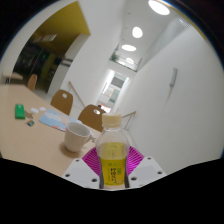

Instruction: Pour water

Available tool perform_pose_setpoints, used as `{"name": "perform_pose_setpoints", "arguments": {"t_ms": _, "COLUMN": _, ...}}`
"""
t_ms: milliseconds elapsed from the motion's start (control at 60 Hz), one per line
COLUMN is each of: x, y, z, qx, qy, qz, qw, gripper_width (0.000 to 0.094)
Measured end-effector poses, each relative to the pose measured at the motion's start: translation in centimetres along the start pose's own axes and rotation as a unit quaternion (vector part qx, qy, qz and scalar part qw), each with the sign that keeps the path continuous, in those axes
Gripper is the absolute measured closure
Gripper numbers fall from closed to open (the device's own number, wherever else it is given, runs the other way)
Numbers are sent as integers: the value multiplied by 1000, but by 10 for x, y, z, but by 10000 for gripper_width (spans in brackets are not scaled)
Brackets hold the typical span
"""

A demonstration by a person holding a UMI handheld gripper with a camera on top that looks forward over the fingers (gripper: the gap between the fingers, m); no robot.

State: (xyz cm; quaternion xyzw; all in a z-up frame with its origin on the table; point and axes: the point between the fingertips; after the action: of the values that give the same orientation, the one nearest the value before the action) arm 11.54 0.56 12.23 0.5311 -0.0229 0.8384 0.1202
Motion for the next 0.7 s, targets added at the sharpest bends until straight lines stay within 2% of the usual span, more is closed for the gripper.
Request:
{"name": "perform_pose_setpoints", "arguments": {"t_ms": 67, "x": 25, "y": -34, "z": 18, "qx": -39, "qy": 155, "qz": 10, "qw": 987, "gripper_width": 650}}
{"name": "perform_pose_setpoints", "arguments": {"t_ms": 133, "x": 54, "y": -64, "z": 42, "qx": -68, "qy": 308, "qz": 24, "qw": 949, "gripper_width": 651}}
{"name": "perform_pose_setpoints", "arguments": {"t_ms": 183, "x": 77, "y": -79, "z": 36, "qx": -105, "qy": 435, "qz": 52, "qw": 893, "gripper_width": 651}}
{"name": "perform_pose_setpoints", "arguments": {"t_ms": 233, "x": 99, "y": -87, "z": 32, "qx": -124, "qy": 563, "qz": 73, "qw": 814, "gripper_width": 651}}
{"name": "perform_pose_setpoints", "arguments": {"t_ms": 300, "x": 112, "y": -89, "z": 20, "qx": -121, "qy": 669, "qz": 91, "qw": 728, "gripper_width": 651}}
{"name": "perform_pose_setpoints", "arguments": {"t_ms": 417, "x": 96, "y": -98, "z": -4, "qx": -96, "qy": 778, "qz": 91, "qw": 614, "gripper_width": 648}}
{"name": "perform_pose_setpoints", "arguments": {"t_ms": 467, "x": 91, "y": -99, "z": -2, "qx": -88, "qy": 801, "qz": 94, "qw": 584, "gripper_width": 648}}
{"name": "perform_pose_setpoints", "arguments": {"t_ms": 567, "x": 84, "y": -86, "z": 8, "qx": -80, "qy": 804, "qz": 88, "qw": 583, "gripper_width": 649}}
{"name": "perform_pose_setpoints", "arguments": {"t_ms": 600, "x": 98, "y": -85, "z": 20, "qx": -85, "qy": 793, "qz": 85, "qw": 597, "gripper_width": 650}}
{"name": "perform_pose_setpoints", "arguments": {"t_ms": 650, "x": 112, "y": -85, "z": 35, "qx": -98, "qy": 750, "qz": 87, "qw": 648, "gripper_width": 648}}
{"name": "perform_pose_setpoints", "arguments": {"t_ms": 700, "x": 128, "y": -85, "z": 56, "qx": -111, "qy": 664, "qz": 83, "qw": 735, "gripper_width": 649}}
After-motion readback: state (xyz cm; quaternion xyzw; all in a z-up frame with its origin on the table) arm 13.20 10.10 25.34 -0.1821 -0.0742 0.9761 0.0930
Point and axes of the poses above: the point between the fingertips, and its own axes, seen from behind it with the camera up: z to the right, x up, y backward, against the way the camera looks, and after that the axes turned 5 degrees about -x, right-handed
